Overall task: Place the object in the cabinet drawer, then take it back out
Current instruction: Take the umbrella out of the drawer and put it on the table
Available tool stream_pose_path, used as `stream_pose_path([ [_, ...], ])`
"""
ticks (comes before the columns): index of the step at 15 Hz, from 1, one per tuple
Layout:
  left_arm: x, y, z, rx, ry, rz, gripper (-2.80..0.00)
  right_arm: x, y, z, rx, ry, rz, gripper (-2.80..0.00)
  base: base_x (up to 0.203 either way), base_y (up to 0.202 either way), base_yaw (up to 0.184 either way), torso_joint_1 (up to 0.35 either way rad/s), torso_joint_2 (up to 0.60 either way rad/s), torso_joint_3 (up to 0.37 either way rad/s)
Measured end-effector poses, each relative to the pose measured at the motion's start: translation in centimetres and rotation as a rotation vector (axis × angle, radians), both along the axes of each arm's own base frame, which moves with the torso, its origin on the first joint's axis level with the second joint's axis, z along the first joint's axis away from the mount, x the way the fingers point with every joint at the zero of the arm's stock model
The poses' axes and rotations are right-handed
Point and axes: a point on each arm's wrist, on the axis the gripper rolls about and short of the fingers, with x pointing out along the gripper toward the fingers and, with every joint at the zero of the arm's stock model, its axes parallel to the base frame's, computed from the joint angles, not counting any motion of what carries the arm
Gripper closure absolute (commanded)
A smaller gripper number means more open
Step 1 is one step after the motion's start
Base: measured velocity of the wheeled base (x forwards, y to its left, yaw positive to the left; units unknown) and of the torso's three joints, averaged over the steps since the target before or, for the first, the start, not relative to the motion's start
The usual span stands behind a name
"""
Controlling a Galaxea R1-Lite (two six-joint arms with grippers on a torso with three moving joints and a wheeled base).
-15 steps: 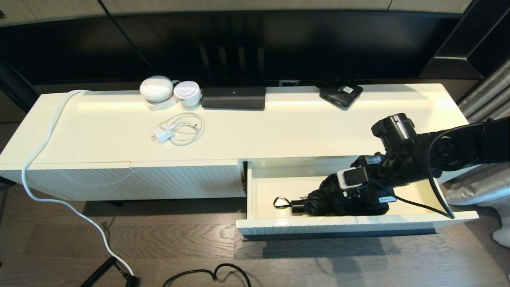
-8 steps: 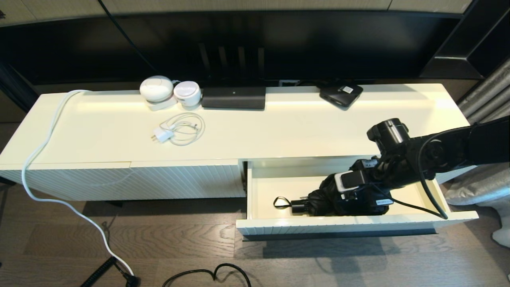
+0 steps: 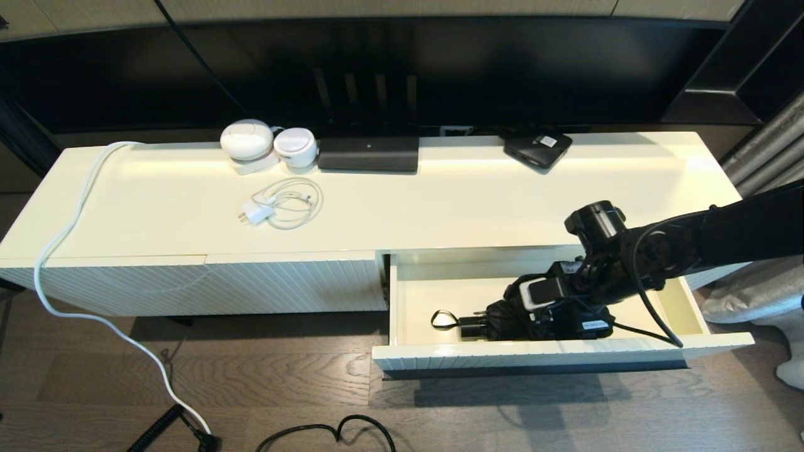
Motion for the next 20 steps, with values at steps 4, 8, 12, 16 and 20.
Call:
stream_pose_path([
  [4, 0.0, 0.0, 0.0, 0.000, 0.000, -0.001, 0.00, 0.6, 0.1, -1.1, -0.005, 0.020, 0.000, -2.80, 0.000, 0.000, 0.000, 0.000, 0.00, 0.000],
  [8, 0.0, 0.0, 0.0, 0.000, 0.000, 0.000, 0.00, 0.8, 0.2, -1.9, -0.009, 0.039, -0.001, 0.00, 0.000, 0.000, 0.000, 0.000, 0.00, 0.000],
  [12, 0.0, 0.0, 0.0, 0.000, 0.000, 0.000, 0.00, 0.9, 0.5, -2.3, 0.000, 0.044, -0.009, 0.00, 0.000, 0.000, 0.000, 0.000, 0.00, 0.000],
  [16, 0.0, 0.0, 0.0, 0.000, 0.000, 0.000, 0.00, 0.5, 0.4, -1.8, 0.003, 0.038, -0.010, 0.00, 0.000, 0.000, 0.000, 0.000, 0.00, 0.000],
  [20, 0.0, 0.0, 0.0, 0.000, 0.000, 0.000, 0.00, -0.1, 0.3, -0.6, 0.008, 0.012, -0.009, 0.00, 0.000, 0.000, 0.000, 0.000, 0.00, 0.000],
])
